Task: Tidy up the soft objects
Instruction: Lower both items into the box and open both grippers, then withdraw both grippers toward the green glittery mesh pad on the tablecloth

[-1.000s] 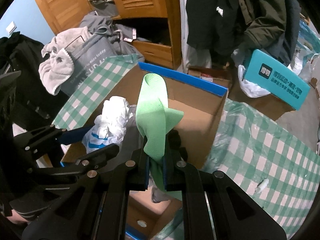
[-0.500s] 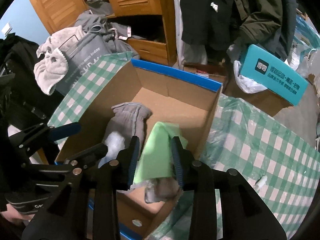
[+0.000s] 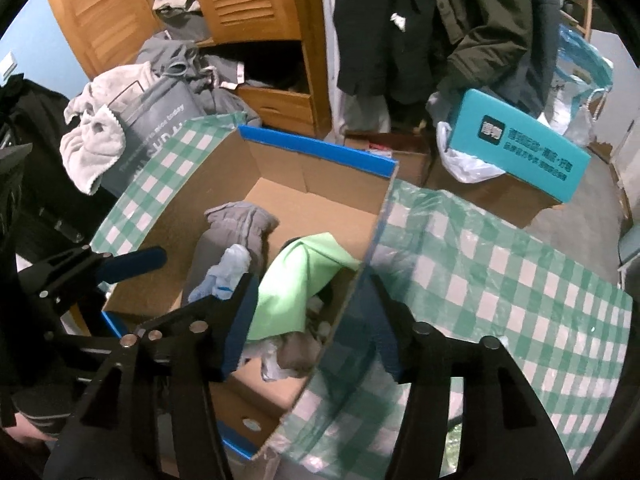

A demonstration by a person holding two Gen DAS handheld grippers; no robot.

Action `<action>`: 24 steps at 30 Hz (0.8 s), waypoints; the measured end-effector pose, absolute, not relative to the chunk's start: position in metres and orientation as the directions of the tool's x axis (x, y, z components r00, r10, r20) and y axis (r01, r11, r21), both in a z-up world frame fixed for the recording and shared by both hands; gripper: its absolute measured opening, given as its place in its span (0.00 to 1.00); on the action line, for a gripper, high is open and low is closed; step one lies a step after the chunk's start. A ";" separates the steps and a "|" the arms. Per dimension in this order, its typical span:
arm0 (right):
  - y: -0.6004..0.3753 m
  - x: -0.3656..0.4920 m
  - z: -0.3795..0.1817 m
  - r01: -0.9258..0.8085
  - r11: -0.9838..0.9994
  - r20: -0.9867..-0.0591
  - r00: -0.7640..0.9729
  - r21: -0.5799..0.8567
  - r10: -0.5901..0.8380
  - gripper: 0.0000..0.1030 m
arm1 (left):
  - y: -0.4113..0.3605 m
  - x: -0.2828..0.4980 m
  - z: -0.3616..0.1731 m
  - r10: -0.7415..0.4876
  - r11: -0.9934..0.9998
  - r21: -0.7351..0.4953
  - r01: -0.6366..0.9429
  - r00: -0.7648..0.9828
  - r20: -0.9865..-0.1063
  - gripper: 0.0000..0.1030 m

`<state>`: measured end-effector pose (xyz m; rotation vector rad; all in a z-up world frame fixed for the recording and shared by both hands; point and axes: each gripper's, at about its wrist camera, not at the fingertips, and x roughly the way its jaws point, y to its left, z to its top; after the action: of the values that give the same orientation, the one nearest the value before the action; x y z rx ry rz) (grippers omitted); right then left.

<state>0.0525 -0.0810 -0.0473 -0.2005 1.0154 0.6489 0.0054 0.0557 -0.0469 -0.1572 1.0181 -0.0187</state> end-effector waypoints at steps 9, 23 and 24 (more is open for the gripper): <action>-0.122 0.057 -0.039 -0.524 0.840 -0.830 0.399 0.143 0.390 0.56 | 0.029 0.010 -0.046 -0.095 0.993 -0.119 -0.013 0.520 -0.849 0.67; -0.198 0.054 -0.063 -0.424 0.900 -0.859 0.420 0.099 0.292 0.65 | -0.026 0.018 -0.050 -0.120 0.992 -0.088 0.087 0.485 -0.866 0.72; -0.205 0.055 -0.066 -0.413 0.906 -0.864 0.418 0.096 0.282 0.65 | -0.030 0.019 -0.051 -0.123 0.992 -0.090 0.092 0.481 -0.868 0.72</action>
<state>0.0545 -0.2048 -0.0658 -0.1394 1.0538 0.4374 0.0189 -0.0303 -0.0505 -0.0322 1.0608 -0.1311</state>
